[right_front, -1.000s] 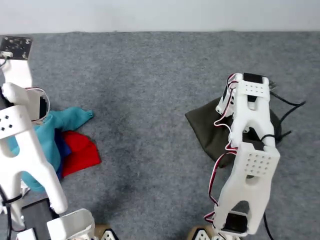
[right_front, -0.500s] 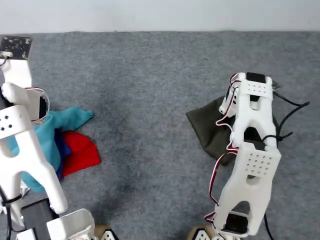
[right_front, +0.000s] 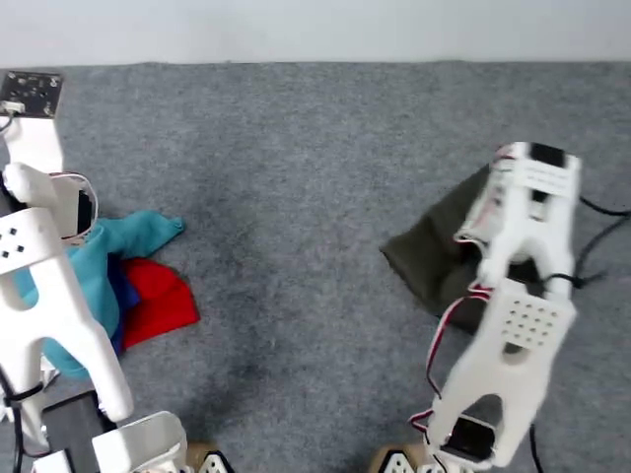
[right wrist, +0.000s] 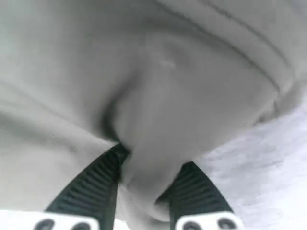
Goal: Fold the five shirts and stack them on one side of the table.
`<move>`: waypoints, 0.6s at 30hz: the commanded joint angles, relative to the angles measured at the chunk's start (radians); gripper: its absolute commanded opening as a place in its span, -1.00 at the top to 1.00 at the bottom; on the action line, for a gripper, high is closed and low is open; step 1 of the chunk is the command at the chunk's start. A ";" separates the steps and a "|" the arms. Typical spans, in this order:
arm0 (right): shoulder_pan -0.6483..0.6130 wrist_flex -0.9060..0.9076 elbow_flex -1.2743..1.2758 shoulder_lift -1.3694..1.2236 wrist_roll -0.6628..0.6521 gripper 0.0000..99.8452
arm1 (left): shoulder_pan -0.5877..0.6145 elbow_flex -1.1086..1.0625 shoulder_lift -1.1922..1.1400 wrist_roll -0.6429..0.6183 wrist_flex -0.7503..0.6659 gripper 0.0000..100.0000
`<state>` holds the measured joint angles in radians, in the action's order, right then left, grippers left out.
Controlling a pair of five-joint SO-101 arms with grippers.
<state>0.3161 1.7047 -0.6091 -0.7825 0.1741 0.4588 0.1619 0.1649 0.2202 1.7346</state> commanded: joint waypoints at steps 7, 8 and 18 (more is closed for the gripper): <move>0.349 -0.147 -0.176 0.147 -0.822 0.98 | 0.008 -0.002 0.044 0.009 0.020 0.97; 0.378 -0.191 -0.178 0.145 -0.870 0.98 | 0.008 -0.002 0.044 0.009 0.020 0.97; 0.521 -0.509 -0.180 -0.018 -1.163 0.97 | 0.003 -0.002 0.044 0.008 0.020 0.97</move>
<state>0.8193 1.2413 -0.7365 -0.8071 -0.9413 0.4588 0.1619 0.1649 0.2202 1.7346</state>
